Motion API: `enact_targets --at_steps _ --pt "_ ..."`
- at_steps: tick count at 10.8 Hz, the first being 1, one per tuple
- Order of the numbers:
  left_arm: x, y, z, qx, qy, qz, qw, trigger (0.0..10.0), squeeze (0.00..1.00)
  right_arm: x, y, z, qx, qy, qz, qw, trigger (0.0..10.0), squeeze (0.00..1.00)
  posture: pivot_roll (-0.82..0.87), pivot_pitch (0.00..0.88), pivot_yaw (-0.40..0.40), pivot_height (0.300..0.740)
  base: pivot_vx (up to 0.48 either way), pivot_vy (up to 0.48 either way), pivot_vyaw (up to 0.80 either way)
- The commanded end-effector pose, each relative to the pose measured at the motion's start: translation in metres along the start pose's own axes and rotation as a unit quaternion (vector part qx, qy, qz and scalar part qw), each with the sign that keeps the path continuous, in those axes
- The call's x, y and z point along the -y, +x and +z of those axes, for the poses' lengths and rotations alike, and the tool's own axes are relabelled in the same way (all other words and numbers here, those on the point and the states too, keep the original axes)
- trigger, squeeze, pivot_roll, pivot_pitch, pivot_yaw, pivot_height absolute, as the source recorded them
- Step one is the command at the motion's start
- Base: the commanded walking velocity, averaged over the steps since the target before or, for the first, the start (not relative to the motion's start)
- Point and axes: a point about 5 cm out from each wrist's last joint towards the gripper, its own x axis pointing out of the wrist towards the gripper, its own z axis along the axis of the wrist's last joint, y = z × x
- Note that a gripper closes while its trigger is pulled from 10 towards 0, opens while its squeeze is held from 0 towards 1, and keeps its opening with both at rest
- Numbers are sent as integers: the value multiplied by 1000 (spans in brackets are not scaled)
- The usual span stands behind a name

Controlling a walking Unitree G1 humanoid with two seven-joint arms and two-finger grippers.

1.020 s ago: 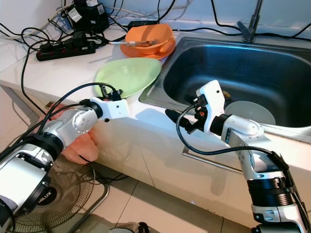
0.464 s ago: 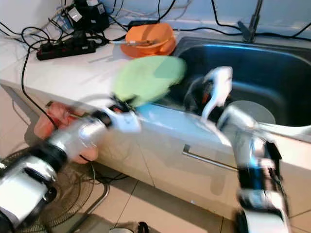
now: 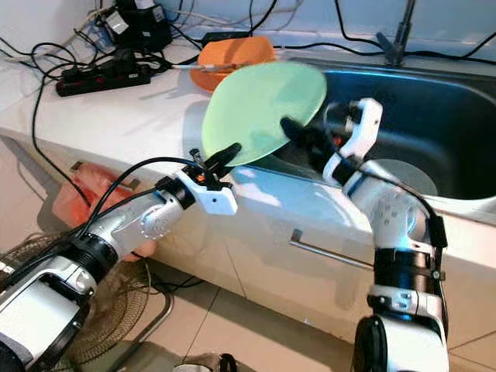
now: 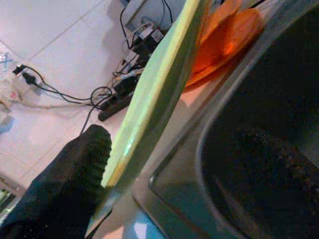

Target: Kitchen organization

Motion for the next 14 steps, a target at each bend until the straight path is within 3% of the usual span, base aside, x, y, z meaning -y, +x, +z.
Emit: enact_targets --at_steps 1,5,14 --pt "-9 3 5 19 3 37 999 0 0 0 2 -1 -7 12 -7 1000 0 0 109 46 127 740 0 0 0" --pt "5 4 22 53 -2 31 998 0 0 9 4 0 -5 30 -56 998 0 0 103 52 129 740 0 0 0" --pt "-7 10 22 74 30 48 996 0 0 20 3 -8 -47 33 -93 994 0 0 98 52 125 740 0 0 0"
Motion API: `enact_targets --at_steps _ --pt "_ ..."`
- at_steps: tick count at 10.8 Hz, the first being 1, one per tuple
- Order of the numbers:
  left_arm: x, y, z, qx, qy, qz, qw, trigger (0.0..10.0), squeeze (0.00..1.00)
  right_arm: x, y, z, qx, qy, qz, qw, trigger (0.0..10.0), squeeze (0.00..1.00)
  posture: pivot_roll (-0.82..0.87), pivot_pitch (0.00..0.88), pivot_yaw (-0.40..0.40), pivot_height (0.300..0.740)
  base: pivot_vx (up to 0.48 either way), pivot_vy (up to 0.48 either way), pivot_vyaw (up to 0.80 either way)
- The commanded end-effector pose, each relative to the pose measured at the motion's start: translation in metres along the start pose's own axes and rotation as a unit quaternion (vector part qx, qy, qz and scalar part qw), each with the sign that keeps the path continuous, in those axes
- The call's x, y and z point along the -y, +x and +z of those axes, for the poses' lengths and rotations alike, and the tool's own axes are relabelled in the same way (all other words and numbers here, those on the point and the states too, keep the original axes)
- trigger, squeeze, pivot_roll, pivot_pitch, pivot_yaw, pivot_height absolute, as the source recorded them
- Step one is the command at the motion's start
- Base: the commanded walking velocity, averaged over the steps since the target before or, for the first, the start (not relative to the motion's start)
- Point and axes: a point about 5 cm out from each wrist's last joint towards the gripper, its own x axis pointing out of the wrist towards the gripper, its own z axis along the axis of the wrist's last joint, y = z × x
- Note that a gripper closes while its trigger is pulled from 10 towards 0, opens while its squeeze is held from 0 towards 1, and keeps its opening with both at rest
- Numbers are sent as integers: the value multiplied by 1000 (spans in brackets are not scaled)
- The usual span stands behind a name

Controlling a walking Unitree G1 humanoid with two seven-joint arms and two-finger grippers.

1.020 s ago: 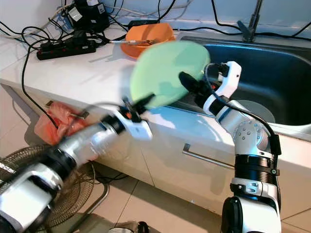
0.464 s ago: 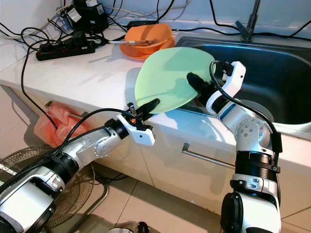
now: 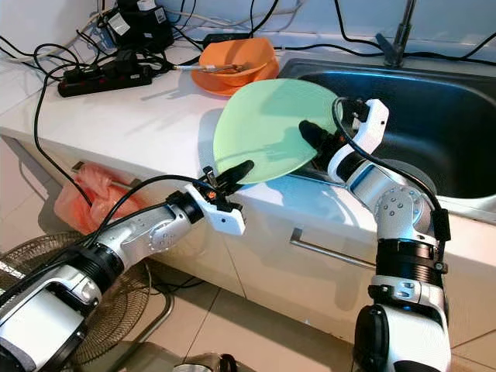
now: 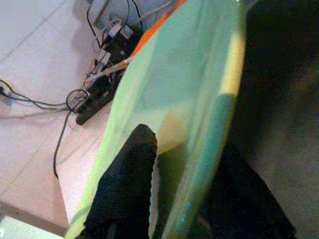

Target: Kitchen organization

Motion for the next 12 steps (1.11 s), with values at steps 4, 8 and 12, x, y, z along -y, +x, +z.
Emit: enact_targets --at_steps 4,8,12 --pt "-36 15 6 46 1 101 994 10000 1000 8 4 -4 -29 -2 -30 999 0 0 91 47 106 740 0 0 0" --pt "-39 13 11 82 -19 98 992 10000 1000 9 9 -5 -4 30 -47 998 0 0 93 46 101 740 0 0 0" --pt "-51 13 22 136 -66 107 983 10000 1000 15 16 10 56 30 -96 993 0 0 95 46 95 740 0 0 0"
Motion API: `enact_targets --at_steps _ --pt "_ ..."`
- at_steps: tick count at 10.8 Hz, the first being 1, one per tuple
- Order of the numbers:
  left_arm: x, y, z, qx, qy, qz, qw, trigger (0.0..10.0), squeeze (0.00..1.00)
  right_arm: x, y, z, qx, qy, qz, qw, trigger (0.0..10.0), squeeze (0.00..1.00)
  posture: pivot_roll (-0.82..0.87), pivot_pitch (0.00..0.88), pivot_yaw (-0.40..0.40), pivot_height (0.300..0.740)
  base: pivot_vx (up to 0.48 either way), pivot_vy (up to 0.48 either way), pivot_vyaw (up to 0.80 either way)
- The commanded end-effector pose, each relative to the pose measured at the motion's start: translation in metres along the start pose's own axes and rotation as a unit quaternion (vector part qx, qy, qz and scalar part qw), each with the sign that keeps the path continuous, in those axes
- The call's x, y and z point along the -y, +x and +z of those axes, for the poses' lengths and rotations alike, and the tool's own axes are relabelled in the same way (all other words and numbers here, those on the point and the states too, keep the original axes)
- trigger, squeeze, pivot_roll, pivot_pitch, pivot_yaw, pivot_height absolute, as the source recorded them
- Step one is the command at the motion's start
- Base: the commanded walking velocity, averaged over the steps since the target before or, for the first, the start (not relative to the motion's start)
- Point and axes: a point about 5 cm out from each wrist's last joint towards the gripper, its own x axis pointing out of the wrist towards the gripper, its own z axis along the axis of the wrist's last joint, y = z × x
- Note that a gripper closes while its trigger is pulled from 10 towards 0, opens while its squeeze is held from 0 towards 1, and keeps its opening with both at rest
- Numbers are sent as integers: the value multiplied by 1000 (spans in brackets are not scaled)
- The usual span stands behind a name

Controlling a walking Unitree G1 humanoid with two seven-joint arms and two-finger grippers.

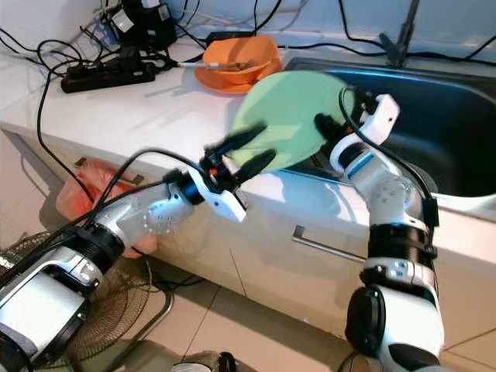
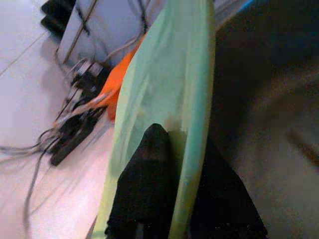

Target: Kitchen organization

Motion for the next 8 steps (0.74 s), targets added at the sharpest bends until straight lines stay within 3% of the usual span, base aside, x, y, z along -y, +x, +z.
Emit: enact_targets --at_steps 1,3,5,6,8 --pt "-7 0 0 1 -10 11 1000 10000 1000 5 2 1 6 -20 -32 999 0 0 99 44 96 740 0 0 0" --pt "-21 4 1 -2 -37 44 998 10000 1000 7 6 4 32 -24 -58 998 0 0 103 43 98 740 0 0 0" --pt "-31 3 -5 -35 -77 73 994 10000 1000 25 5 10 66 -24 -119 990 0 0 110 42 101 740 0 0 0" --pt "-31 -2 -12 -73 -126 85 986 10000 1000 40 1 15 84 -39 -159 983 0 0 111 42 100 740 0 0 0" --pt "-26 -10 -24 -138 -218 89 962 10000 1000 51 -1 16 84 -87 -183 976 0 0 114 47 105 740 0 0 0"
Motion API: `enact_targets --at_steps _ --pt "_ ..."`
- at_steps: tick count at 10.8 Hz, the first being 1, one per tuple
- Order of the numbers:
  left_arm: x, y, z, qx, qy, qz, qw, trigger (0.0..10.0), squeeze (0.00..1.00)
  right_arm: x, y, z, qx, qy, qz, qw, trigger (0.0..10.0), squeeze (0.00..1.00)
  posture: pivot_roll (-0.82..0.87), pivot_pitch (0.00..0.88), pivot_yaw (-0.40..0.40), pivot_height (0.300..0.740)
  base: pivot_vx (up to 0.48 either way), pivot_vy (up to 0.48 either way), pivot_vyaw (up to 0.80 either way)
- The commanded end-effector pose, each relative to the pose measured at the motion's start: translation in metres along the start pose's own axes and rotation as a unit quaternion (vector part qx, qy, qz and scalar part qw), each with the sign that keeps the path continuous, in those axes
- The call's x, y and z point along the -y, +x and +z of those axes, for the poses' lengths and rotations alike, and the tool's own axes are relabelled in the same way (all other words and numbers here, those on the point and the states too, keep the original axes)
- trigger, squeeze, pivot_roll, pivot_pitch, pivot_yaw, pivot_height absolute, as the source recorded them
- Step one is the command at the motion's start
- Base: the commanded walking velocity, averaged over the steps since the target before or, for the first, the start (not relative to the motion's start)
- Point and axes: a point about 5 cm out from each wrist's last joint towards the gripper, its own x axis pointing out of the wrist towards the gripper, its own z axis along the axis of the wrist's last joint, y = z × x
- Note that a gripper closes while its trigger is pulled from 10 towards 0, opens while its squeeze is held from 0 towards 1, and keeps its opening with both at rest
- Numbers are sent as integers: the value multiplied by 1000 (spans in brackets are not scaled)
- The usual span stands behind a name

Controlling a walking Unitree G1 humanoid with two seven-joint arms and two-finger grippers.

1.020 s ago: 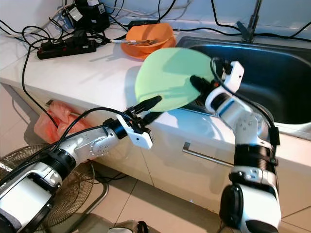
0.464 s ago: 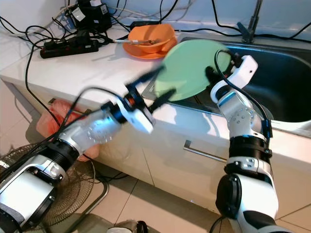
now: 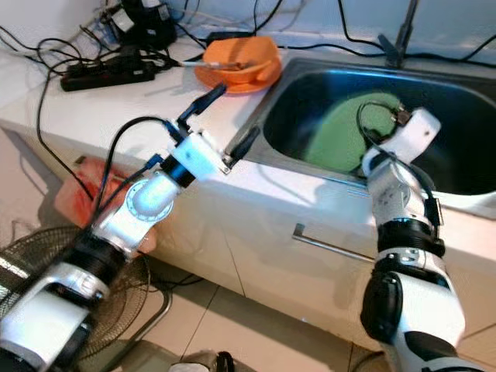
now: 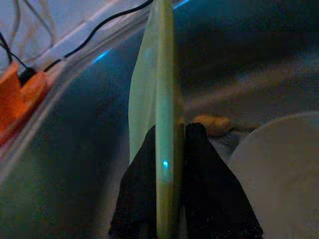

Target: Kitchen organization

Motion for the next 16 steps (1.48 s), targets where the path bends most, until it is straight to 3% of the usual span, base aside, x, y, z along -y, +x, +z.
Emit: enact_targets --at_steps 1,3,4,5,6,7,8,9,10,11,16 --pt "-5 -4 -6 -26 -31 6 999 10000 1000 -5 1 2 9 -22 11 1000 0 0 114 47 105 740 0 0 0" --pt "4 -7 -16 -78 -129 -43 988 10000 1000 -1 1 -2 14 -83 9 996 0 0 114 47 105 740 0 0 0" --pt "4 -4 -18 -104 -182 -69 975 10000 1000 -2 2 -4 14 -159 22 987 0 0 114 47 111 740 0 0 0" --pt "5 -1 -18 -124 -206 -95 966 10000 1000 -5 2 -6 14 -209 36 977 0 0 114 47 111 740 0 0 0" --pt "1 6 -14 -121 -240 -88 959 10000 1000 -8 2 -8 15 -260 53 964 0 0 115 46 112 740 0 0 0" --pt "0 7 -13 -124 -255 -90 955 10000 1000 -10 2 -10 15 -271 61 960 0 0 115 46 112 740 0 0 0" --pt "3 6 -13 -137 -272 -117 945 10000 1000 -12 1 -17 5 -282 78 956 941 0 115 46 112 740 0 0 0" --pt "6 5 -13 -143 -279 -136 940 10000 1000 -13 0 -21 -1 -286 84 955 9098 0 112 46 117 740 0 0 0" --pt "9 4 -10 -148 -282 -164 934 10000 1000 -12 0 -26 -7 -292 89 952 10000 843 113 43 119 740 0 0 0" --pt "10 5 -7 -145 -280 -169 934 10000 1000 -12 0 -29 -13 -287 96 953 10000 1000 112 41 122 740 0 0 0" --pt "6 5 -3 -154 -281 -166 933 10000 1000 -11 0 -28 -16 -289 99 952 10000 1000 111 35 119 740 0 0 0"
